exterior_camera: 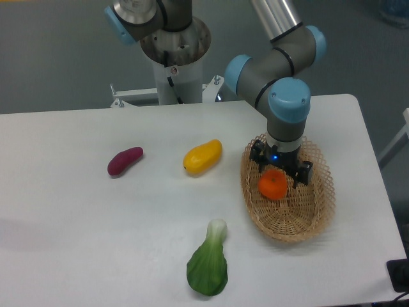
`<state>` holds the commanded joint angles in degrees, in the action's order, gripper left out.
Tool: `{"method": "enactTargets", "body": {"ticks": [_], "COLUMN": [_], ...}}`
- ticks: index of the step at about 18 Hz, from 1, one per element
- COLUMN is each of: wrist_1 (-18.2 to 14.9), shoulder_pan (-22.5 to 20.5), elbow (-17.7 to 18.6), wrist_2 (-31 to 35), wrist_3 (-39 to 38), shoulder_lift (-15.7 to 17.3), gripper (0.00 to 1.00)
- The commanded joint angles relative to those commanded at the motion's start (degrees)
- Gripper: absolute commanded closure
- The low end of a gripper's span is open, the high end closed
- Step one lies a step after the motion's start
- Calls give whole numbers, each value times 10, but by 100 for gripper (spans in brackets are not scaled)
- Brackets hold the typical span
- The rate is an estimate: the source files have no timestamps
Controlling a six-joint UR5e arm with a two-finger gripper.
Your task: Place the orange in the basket
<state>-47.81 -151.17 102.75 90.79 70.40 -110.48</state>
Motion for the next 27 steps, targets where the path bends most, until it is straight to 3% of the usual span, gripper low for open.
{"method": "enactTargets", "body": {"ticks": [12, 15, 18, 20, 27], "wrist_1": [-9, -12, -36, -68, -88], "shoulder_pan": [-3, -5, -6, -7, -7], "elbow": [-25, -25, -34, -47, -58], "wrist_2": [-5, -4, -4, -1, 1], "wrist_3": [2, 42, 47, 72, 78], "shoulder_lift": [35, 40, 48, 61, 65], "gripper": [0, 0, 0, 0, 0]}}
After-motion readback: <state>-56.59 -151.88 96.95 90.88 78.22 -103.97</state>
